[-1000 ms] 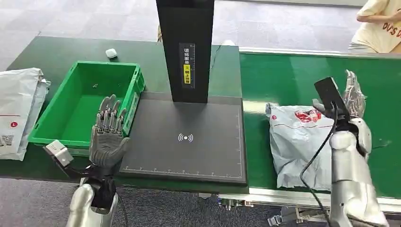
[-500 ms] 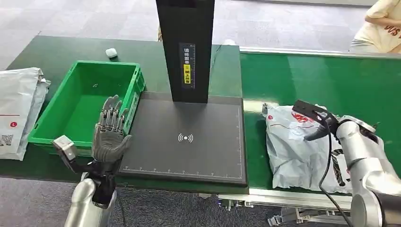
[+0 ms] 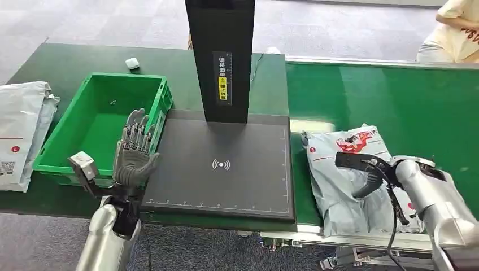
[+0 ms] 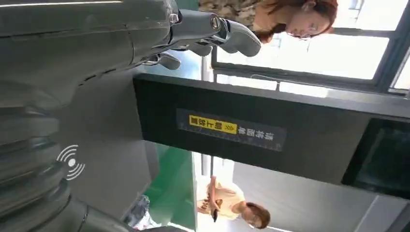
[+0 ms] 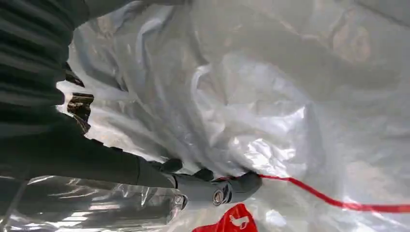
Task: Moved the parcel from conveyor to table for the left to box.
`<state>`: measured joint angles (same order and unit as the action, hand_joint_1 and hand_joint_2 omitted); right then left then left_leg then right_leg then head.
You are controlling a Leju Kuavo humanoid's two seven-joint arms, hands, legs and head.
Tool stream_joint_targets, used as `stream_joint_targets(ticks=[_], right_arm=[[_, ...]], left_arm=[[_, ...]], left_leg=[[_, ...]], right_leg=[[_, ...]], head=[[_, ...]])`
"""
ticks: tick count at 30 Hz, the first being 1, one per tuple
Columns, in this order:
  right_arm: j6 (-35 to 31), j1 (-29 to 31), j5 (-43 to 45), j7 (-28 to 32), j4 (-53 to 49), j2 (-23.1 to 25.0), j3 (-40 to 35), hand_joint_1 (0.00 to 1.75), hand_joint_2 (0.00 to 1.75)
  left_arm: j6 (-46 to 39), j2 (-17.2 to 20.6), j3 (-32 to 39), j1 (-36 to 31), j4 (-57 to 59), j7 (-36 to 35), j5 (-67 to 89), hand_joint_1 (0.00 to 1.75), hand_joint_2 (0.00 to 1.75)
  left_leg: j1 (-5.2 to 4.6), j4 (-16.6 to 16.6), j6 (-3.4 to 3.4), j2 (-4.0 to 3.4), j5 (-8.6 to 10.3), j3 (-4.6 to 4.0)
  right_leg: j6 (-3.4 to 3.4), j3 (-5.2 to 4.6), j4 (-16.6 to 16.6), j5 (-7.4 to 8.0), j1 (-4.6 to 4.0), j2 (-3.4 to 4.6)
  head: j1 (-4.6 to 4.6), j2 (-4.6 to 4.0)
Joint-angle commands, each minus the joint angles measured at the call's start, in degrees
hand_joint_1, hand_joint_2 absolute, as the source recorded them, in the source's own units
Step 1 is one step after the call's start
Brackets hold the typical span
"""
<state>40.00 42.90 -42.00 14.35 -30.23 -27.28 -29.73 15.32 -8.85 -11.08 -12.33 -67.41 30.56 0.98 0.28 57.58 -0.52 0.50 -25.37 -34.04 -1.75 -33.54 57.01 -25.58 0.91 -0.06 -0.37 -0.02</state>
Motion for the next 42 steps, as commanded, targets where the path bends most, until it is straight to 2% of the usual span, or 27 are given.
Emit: stream_joint_targets(ticks=[1, 5, 6, 8, 12, 14, 17, 20, 22, 24, 42], right_arm=[[-5.0, -4.4, 2.3, -5.1, -8.0, -1.0, -17.2, 0.02, 1.75], [-5.0, -4.6, 2.3, -5.1, -7.9, -1.1, -17.3, 0.02, 1.75], [-6.1, -5.0, 2.4, -5.2, -8.1, -1.6, -17.5, 1.26, 1.75], [-8.6, -7.8, 2.5, -6.9, -10.9, -3.3, -17.8, 1.73, 1.75], [-11.6, -12.3, 3.1, -9.9, -17.1, -6.1, -17.1, 1.75, 1.75], [-13.4, -11.7, 2.7, -11.0, -18.4, -5.9, -16.7, 1.75, 1.75], [-12.7, -10.8, 2.7, -11.4, -18.3, -5.5, -16.6, 1.75, 1.75], [-16.7, -9.3, 2.3, -11.7, -16.5, -2.8, -14.9, 1.75, 1.75], [-19.6, -6.1, 0.8, -11.7, -13.9, -0.1, -15.0, 1.75, 1.75], [-19.2, -3.7, 0.3, -11.5, -12.0, 1.6, -15.3, 1.75, 1.75], [-19.4, -4.2, 0.3, -11.4, -11.6, 1.3, -15.3, 1.75, 1.75]], left_arm=[[-1.1, 1.5, -0.9, 1.3, 1.3, -0.6, -0.1, 0.0, 1.75], [-1.1, 1.5, -0.9, 1.4, 1.3, -0.6, -0.1, 0.0, 1.75], [-1.1, 1.3, -0.9, 1.3, 1.5, -0.7, -0.1, 0.0, 1.75], [-0.8, 1.2, -0.7, 1.5, 1.7, -1.0, -0.2, 0.0, 1.75], [-0.7, 0.9, -0.5, 2.7, 0.6, -1.5, 0.1, 0.0, 1.75], [-0.8, 1.0, 0.0, 4.2, -1.3, -1.5, 0.2, 0.0, 1.75], [-0.8, 1.2, 0.1, 4.6, -1.7, -1.6, 0.3, 0.0, 1.75], [-0.8, 1.2, 0.7, 6.1, -3.8, -1.7, 0.4, 0.0, 1.75], [-0.8, 1.3, 1.0, 7.0, -4.9, -1.8, 0.6, 0.0, 1.75], [-0.7, 1.3, 1.2, 7.3, -5.1, -1.8, 0.7, 0.0, 1.75], [-0.7, 1.2, 1.2, 7.1, -5.0, -1.8, 0.8, 0.0, 1.75]], left_leg=[[0.02, -0.1, 0.05, -0.11, -0.04, 0.25], [0.05, -0.2, 0.06, -0.14, -0.04, 0.33], [0.04, -0.1, 0.05, -0.06, -0.02, 0.21], [0.04, -0.1, 0.05, 0.0, 0.0, 0.25], [0.07, -0.1, 0.05, 0.18, 0.0, 0.33], [0.05, -0.2, 0.05, 0.13, -0.02, 0.41], [0.04, -0.1, 0.04, -0.02, -0.05, 0.3], [0.04, 0.0, 0.04, -0.04, -0.05, 0.23], [0.03, 0.0, 0.04, -0.19, -0.06, 0.25], [0.0, -0.1, 0.06, -0.36, -0.08, 0.3], [-0.01, -0.1, 0.02, -0.12, -0.03, 0.22]], right_leg=[[0.09, 0.22, -0.1, -0.02, -0.03, 0.08], [0.11, 0.3, -0.2, 0.0, -0.06, 0.1], [0.08, 0.22, -0.1, 0.0, -0.05, 0.03], [0.09, 0.29, -0.1, 0.0, -0.05, -0.03], [0.09, 0.43, -0.2, -0.05, -0.08, -0.21], [0.1, 0.5, -0.2, -0.06, -0.06, -0.18], [0.08, 0.36, -0.1, -0.02, -0.05, -0.01], [0.06, 0.27, -0.1, 0.0, -0.04, 0.01], [0.07, 0.24, -0.1, 0.03, -0.03, 0.15], [0.09, 0.25, -0.1, 0.04, -0.01, 0.32], [0.07, 0.25, -0.1, 0.01, 0.0, 0.08]], head=[[0.0, 0.0], [-0.02, 0.0], [-0.02, 0.0], [0.0, 0.0], [-0.02, 0.0], [-0.02, 0.0], [0.0, 0.0], [0.0, 0.0], [0.0, 0.0], [-0.02, 0.0], [0.0, 0.0]])
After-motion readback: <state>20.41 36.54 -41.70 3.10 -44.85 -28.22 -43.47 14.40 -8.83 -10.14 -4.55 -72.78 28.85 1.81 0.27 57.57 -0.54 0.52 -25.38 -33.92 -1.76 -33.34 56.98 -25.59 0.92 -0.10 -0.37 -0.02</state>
